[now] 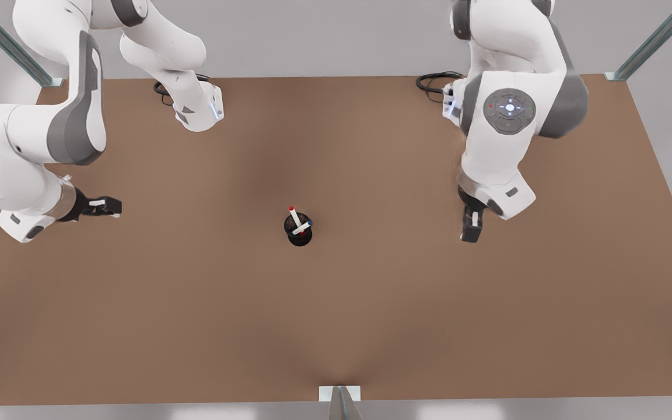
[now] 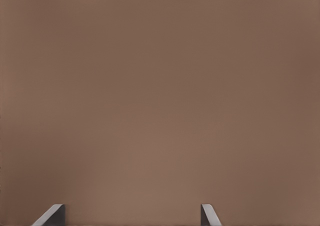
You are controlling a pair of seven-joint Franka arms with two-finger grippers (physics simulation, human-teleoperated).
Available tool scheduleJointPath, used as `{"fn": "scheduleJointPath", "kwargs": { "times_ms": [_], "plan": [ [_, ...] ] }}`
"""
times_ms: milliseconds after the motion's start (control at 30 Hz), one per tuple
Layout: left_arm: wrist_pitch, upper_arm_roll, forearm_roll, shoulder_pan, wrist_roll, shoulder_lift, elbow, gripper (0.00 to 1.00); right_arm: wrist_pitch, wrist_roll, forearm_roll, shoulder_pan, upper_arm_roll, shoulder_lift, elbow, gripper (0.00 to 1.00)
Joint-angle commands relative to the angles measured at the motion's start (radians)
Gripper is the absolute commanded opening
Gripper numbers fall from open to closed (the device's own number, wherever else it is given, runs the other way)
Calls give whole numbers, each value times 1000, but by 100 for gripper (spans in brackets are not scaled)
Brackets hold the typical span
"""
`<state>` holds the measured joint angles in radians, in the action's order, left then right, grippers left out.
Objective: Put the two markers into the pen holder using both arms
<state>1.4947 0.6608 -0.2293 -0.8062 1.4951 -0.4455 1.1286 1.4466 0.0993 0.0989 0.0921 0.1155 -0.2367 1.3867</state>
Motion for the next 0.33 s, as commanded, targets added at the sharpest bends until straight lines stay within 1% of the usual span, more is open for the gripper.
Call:
{"fn": "scheduleJointPath", "kwargs": {
  "times_ms": [0,33,67,133,167,300],
  "plan": [
    [-260,-644,181,506,-1284,68,-3,100,-8,-118,7,-8,1,5,-27,100],
    [-251,-737,241,585,-1462,85,45,100,-11,-118,27,-14,0,5,-40,100],
    [-119,-737,245,631,-1725,200,258,100,-32,-116,35,-14,1,7,-49,100],
    [-232,-736,245,636,-1707,169,206,100,-60,-115,33,-14,0,20,-51,100],
    [-232,-734,243,642,-1707,163,206,100,-63,-115,31,-17,-7,54,-37,100],
    [-280,-739,228,637,-1707,168,206,100,-63,-116,28,-18,-8,77,-18,100]
  ]
}}
